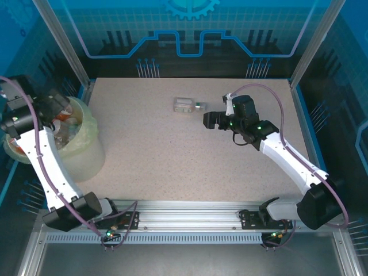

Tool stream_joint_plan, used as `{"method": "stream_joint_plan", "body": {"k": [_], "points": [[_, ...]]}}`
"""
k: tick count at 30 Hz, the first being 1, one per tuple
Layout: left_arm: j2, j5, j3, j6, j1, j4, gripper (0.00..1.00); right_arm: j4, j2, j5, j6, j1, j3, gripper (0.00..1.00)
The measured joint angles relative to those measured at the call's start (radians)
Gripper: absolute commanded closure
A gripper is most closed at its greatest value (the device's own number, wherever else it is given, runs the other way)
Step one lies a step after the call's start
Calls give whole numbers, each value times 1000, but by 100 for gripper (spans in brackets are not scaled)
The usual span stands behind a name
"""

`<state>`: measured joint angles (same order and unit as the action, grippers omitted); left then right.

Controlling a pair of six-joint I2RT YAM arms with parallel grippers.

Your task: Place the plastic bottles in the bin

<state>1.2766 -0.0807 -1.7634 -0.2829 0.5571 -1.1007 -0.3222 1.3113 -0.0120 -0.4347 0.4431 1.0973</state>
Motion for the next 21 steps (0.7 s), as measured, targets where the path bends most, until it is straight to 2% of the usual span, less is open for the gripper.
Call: {"method": "stream_joint_plan", "body": {"k": [5, 10, 15, 21], "points": [[-50, 66, 40, -17, -133, 71, 1, 35, 52, -4, 51, -1, -2, 0], [-91, 262, 167, -77, -241, 210, 1, -11, 148, -23, 141, -8, 67, 0], [-95, 439, 291, -132, -277, 342, 1, -29, 251, -23, 270, -20, 154, 0], [-119, 503, 369, -146, -278, 420, 1, -68, 435, 21, 440, -33, 297, 0]]}}
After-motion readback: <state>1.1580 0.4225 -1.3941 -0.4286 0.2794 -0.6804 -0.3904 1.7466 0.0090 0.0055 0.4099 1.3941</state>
